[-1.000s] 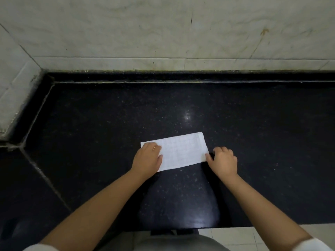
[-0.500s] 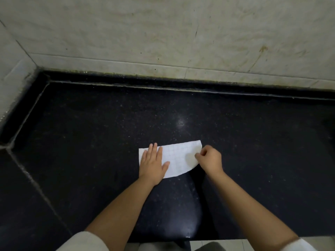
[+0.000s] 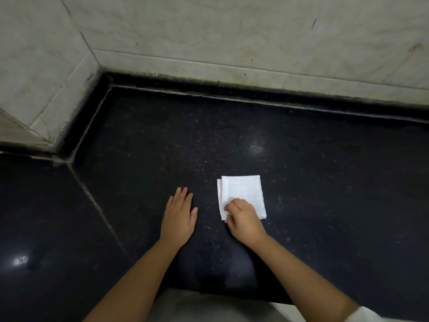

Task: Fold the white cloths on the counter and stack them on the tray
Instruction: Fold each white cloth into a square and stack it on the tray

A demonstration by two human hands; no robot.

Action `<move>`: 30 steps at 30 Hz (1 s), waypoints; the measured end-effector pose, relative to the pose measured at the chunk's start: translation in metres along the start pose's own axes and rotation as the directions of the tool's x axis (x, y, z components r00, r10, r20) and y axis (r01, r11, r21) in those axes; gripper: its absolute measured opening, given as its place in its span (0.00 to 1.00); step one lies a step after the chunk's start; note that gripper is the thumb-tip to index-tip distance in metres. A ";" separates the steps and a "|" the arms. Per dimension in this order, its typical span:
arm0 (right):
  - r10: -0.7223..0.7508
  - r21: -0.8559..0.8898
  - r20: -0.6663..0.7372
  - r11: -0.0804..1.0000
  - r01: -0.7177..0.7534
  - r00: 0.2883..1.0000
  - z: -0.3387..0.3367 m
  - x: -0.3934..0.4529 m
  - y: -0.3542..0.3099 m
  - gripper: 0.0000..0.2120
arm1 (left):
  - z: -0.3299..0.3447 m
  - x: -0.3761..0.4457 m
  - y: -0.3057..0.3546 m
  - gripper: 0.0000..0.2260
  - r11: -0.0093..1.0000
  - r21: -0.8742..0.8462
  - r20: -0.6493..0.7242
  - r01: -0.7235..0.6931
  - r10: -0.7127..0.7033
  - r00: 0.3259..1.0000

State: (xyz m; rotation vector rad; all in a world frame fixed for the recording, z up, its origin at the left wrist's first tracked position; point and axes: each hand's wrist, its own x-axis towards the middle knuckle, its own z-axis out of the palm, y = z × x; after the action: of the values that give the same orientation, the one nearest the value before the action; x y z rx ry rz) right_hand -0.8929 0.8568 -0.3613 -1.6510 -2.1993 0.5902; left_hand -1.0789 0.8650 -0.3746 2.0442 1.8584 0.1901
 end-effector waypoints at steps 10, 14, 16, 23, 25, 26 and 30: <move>-0.071 -0.026 0.003 0.997 0.071 0.997 -0.005 -0.005 -0.013 0.14 | 0.000 0.000 0.002 0.24 0.991 0.129 0.032 -0.014 0.010 0.999; -0.080 -0.009 0.172 0.997 0.083 0.982 -0.013 -0.008 -0.007 0.15 | -0.001 -0.001 0.001 0.23 0.988 0.149 0.044 -0.047 0.040 0.998; -0.112 -0.077 0.151 0.989 0.124 0.982 -0.024 -0.008 0.000 0.17 | -0.003 0.000 0.002 0.21 0.993 0.113 0.032 -0.027 0.023 0.999; 0.001 -0.461 0.179 0.884 0.083 0.984 -0.052 -0.024 0.045 0.22 | 0.004 -0.006 0.043 0.20 0.904 0.100 -0.020 -0.415 0.419 0.908; -0.039 -0.423 0.166 0.900 0.107 0.985 -0.051 -0.023 0.051 0.15 | 0.008 -0.005 0.064 0.19 0.871 0.118 0.045 -0.477 0.475 0.879; -0.052 -0.385 0.168 0.916 0.114 0.984 -0.051 -0.019 0.052 0.11 | 0.011 -0.004 0.071 0.18 0.865 0.129 0.079 -0.484 0.478 0.875; -0.038 -0.144 0.151 0.988 0.060 0.988 -0.059 -0.014 0.047 0.11 | 0.014 0.006 0.080 0.15 0.873 0.219 0.103 -0.436 0.424 0.900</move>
State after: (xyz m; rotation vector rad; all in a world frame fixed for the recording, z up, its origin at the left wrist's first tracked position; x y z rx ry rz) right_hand -0.8210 0.8628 -0.3343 -1.6678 -2.4362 0.5643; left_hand -0.9991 0.8634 -0.3594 2.5859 1.4232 0.0275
